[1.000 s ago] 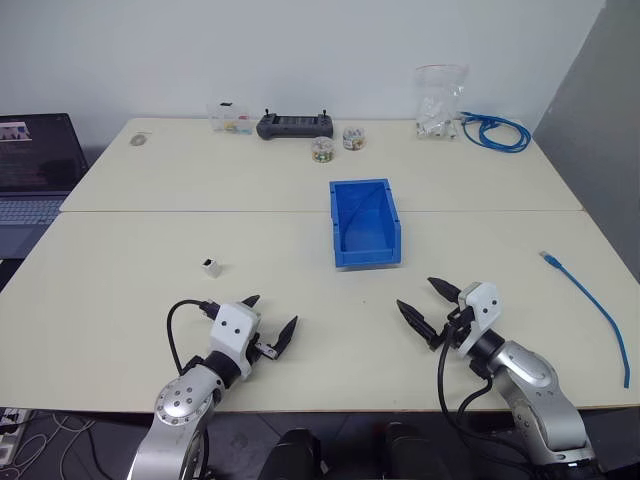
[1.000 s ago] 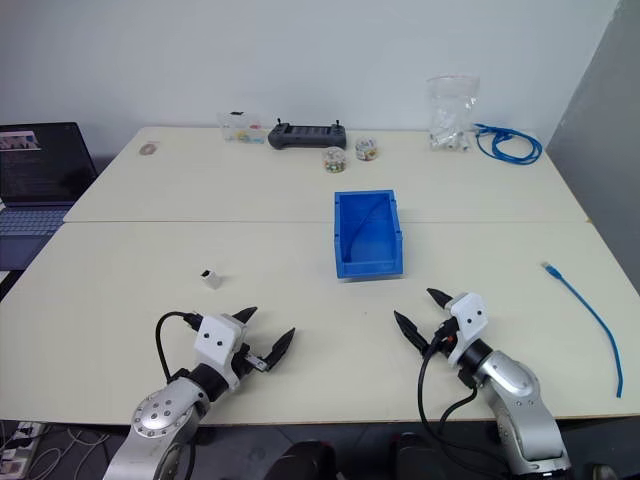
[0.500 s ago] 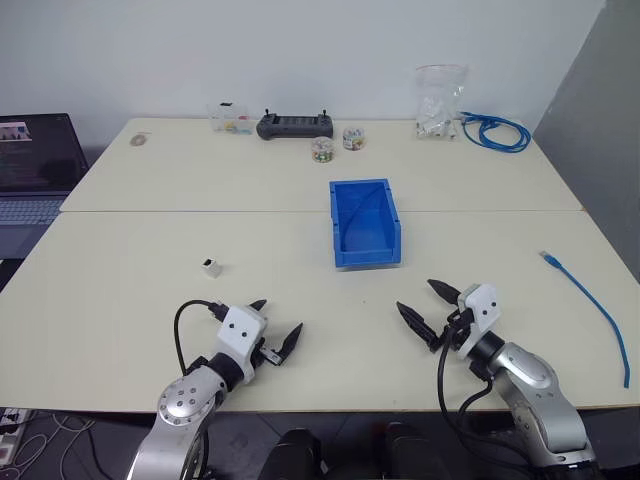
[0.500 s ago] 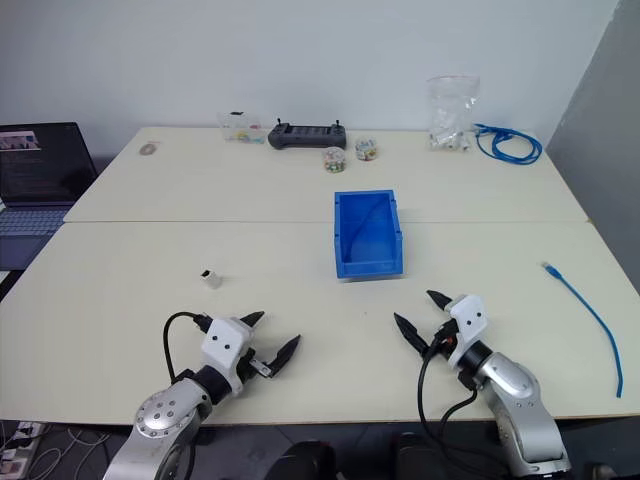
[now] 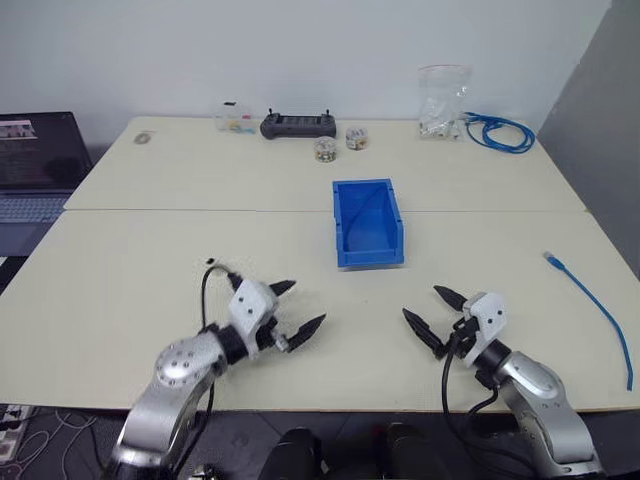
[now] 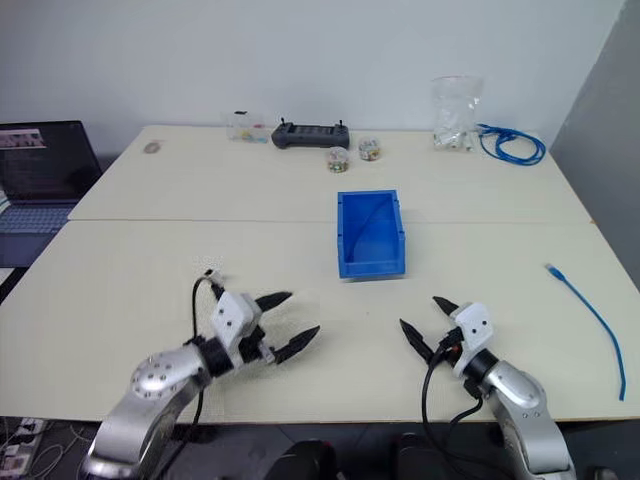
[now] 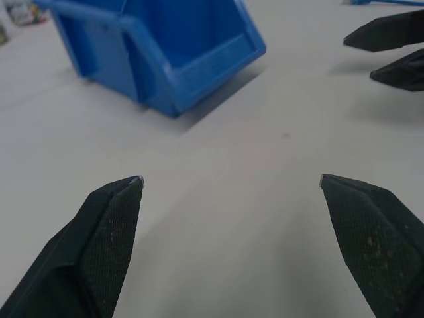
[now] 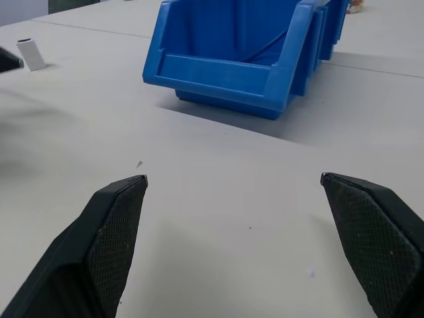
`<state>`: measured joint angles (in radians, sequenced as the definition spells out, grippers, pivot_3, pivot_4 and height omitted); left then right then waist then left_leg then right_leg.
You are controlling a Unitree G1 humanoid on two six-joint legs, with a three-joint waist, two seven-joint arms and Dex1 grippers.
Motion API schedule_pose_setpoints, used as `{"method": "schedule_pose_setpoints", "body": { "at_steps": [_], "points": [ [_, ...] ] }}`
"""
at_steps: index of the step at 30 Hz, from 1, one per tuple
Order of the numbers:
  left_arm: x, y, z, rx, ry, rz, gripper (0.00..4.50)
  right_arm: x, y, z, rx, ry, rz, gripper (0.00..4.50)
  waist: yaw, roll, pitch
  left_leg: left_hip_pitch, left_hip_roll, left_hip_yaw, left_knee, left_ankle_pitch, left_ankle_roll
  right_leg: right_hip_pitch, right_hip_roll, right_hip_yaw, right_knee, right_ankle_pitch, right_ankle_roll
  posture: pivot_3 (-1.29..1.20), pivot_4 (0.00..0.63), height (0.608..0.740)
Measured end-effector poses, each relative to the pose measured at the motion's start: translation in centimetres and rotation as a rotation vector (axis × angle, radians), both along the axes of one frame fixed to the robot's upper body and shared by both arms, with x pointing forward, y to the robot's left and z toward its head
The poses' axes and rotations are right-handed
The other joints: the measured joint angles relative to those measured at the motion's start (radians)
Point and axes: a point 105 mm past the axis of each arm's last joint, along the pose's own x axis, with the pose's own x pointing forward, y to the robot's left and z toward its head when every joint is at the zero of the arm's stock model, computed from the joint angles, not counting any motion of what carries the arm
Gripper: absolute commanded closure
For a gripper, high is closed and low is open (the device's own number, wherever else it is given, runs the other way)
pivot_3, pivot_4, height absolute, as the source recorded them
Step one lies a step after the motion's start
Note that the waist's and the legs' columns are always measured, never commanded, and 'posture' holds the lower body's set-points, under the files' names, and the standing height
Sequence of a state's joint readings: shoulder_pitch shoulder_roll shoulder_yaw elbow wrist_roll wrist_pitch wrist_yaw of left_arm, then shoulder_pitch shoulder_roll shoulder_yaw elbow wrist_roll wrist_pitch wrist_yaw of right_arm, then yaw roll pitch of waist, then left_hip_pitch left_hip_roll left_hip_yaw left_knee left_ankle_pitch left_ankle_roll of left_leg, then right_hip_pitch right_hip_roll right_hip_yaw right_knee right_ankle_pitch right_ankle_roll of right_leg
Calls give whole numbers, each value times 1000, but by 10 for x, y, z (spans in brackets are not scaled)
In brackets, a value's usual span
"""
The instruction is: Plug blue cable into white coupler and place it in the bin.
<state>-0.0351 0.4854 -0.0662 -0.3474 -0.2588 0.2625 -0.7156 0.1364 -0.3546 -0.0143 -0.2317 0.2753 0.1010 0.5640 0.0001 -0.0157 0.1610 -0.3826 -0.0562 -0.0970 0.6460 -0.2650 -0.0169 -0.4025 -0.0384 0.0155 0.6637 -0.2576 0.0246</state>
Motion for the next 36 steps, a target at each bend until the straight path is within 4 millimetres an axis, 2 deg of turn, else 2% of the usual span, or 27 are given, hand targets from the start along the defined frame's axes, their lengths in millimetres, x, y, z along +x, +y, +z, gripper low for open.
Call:
{"method": "schedule_pose_setpoints", "body": {
  "at_steps": [3,6,9,11,12,15,18,21,24,29,32,36],
  "points": [
    [9,-19,11,4,-19,-89,0,-1,-20,3,-26,-8,-60,49,-2,0,0,0,-1,2,0,0,0,0,0,1,0,0,0,0,150,740],
    [19,-48,19,33,-16,-223,0,2,-55,17,-63,-44,-164,49,0,0,0,0,-1,2,1,0,0,0,1,0,0,0,1,0,150,740],
    [24,-97,36,81,-4,-424,0,6,-108,44,-87,-70,-315,49,-3,-1,0,1,-2,2,1,0,0,3,2,0,0,1,1,0,150,740],
    [21,-115,40,96,5,-493,0,9,-130,47,-109,-49,-380,49,-12,-1,0,3,0,4,0,0,0,3,1,1,0,1,1,0,150,740],
    [21,-117,41,98,7,-499,0,9,-132,47,-110,-43,-389,49,-12,-1,0,3,0,4,0,0,0,3,1,1,0,1,1,0,150,740],
    [25,-137,39,111,55,-520,0,18,-167,45,-103,21,-490,49,-23,0,0,3,0,5,0,1,1,3,1,1,1,1,1,0,150,740],
    [25,-152,42,108,57,-540,0,27,-194,45,-138,95,-513,49,-26,0,1,3,-1,7,0,1,2,3,2,1,1,0,1,0,150,740],
    [23,-162,48,106,35,-562,0,40,-209,47,-147,143,-510,49,-32,-1,1,4,0,10,0,1,2,4,2,3,1,1,1,0,150,740],
    [23,-167,47,113,38,-569,0,50,-226,40,-171,234,-520,49,-31,0,0,5,-1,14,0,1,2,4,3,4,1,1,1,0,150,740],
    [23,-172,45,118,41,-572,0,64,-237,25,-203,357,-511,49,-31,0,1,5,-1,15,1,1,2,4,2,5,1,1,1,0,150,740],
    [23,-173,46,118,40,-578,0,74,-242,25,-195,378,-531,49,-31,0,1,5,-1,15,1,2,2,3,2,6,1,1,1,0,150,740],
    [24,-173,44,124,45,-580,0,77,-243,25,-194,397,-528,829,-29,0,1,4,-1,15,1,2,2,3,2,6,0,1,2,0,150,740]
  ]
}}
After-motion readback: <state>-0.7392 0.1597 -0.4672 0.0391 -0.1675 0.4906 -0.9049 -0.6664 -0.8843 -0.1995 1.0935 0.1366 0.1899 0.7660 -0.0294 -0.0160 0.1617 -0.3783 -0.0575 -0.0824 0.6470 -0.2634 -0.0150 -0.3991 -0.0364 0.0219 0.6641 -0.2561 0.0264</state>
